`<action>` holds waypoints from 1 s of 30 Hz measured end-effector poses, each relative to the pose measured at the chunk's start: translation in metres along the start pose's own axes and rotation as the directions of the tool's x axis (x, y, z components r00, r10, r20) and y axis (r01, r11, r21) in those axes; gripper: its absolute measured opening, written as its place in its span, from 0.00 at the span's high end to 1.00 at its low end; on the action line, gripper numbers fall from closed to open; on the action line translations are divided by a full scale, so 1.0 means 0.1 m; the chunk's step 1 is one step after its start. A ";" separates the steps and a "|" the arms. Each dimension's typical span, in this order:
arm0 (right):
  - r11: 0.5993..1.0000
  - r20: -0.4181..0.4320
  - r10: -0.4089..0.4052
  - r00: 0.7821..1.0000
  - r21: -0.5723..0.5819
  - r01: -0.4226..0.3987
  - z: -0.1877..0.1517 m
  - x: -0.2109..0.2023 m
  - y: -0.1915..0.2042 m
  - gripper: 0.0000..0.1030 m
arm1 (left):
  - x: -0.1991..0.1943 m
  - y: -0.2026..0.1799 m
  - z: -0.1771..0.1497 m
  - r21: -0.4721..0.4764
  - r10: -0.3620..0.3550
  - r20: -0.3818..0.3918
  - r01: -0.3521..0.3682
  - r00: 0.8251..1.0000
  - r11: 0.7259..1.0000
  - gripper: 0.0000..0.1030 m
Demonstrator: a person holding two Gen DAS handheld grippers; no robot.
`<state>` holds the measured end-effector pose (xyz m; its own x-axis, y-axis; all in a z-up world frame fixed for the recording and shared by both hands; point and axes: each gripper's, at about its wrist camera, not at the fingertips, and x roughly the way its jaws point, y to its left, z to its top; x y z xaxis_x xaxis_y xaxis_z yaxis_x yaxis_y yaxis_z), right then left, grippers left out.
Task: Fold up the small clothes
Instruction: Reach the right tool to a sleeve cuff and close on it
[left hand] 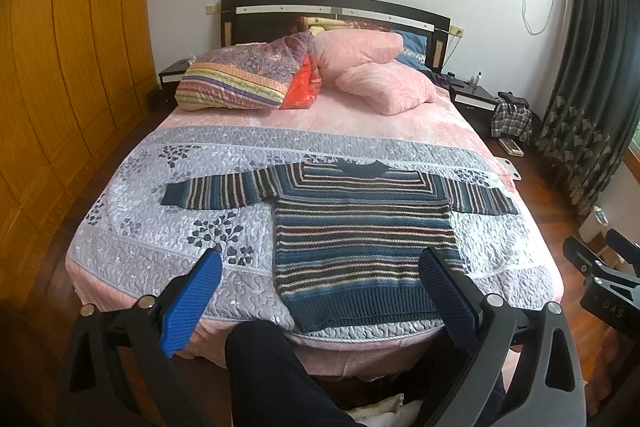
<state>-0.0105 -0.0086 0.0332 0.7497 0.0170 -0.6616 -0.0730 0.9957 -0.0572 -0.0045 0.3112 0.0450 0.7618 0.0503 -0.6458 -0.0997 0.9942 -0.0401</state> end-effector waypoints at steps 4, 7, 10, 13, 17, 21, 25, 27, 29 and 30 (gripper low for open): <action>1.000 0.001 -0.002 1.000 0.002 0.002 -0.02 0.00 0.01 0.03 | 0.02 0.04 0.01 -0.006 0.001 -0.001 -0.001 1.000 1.000 0.04; 1.000 0.003 -0.008 1.000 0.003 0.008 -0.05 -0.01 -0.03 0.03 | 0.08 0.06 -0.04 -0.011 0.002 -0.007 -0.002 1.000 1.000 0.04; 1.000 -0.002 -0.011 1.000 0.005 0.011 -0.06 0.11 -0.10 0.03 | 0.22 0.11 -0.10 -0.034 -0.027 -0.034 0.025 0.999 0.999 0.04; 0.999 0.008 0.038 0.999 0.025 -0.038 -0.09 0.37 -0.28 0.03 | 0.48 0.19 -0.15 -0.061 -0.082 -0.070 0.078 0.994 0.995 0.04; 0.991 -0.054 0.088 0.995 0.103 -0.082 -0.11 0.99 -0.70 0.03 | 0.88 0.33 -0.21 -0.139 -0.225 -0.077 0.213 0.971 0.967 0.04; 0.984 -0.125 0.054 0.991 0.177 -0.031 -0.20 1.71 -1.19 0.03 | 1.29 0.36 -0.24 -0.164 -0.233 -0.043 0.223 0.972 0.961 0.04; 0.951 -0.131 0.049 0.990 0.310 -0.006 -0.32 2.32 -1.79 0.03 | 1.70 0.32 -0.29 -0.132 -0.187 -0.043 0.180 0.981 0.975 0.04; 0.917 -0.155 0.080 0.985 0.399 -0.012 -0.37 2.70 -2.14 0.03 | 1.91 0.26 -0.30 -0.114 -0.149 -0.098 0.138 0.984 0.984 0.04; 0.880 -0.167 0.093 0.982 0.475 -0.002 -0.43 3.04 -2.47 0.08 | 2.17 0.24 -0.32 -0.163 -0.167 -0.179 0.138 0.970 0.977 0.04; 0.863 -0.172 0.107 0.979 0.505 -0.005 -0.44 3.17 -2.59 0.15 | 2.25 0.24 -0.33 -0.191 -0.194 -0.195 0.156 0.962 0.969 0.04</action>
<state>0.2168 -0.2651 -0.1949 0.6129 0.1072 -0.7828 0.2651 0.9054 0.3315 0.1434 0.3429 -0.1259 0.6273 -0.1625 -0.7617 -0.0994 0.9533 -0.2853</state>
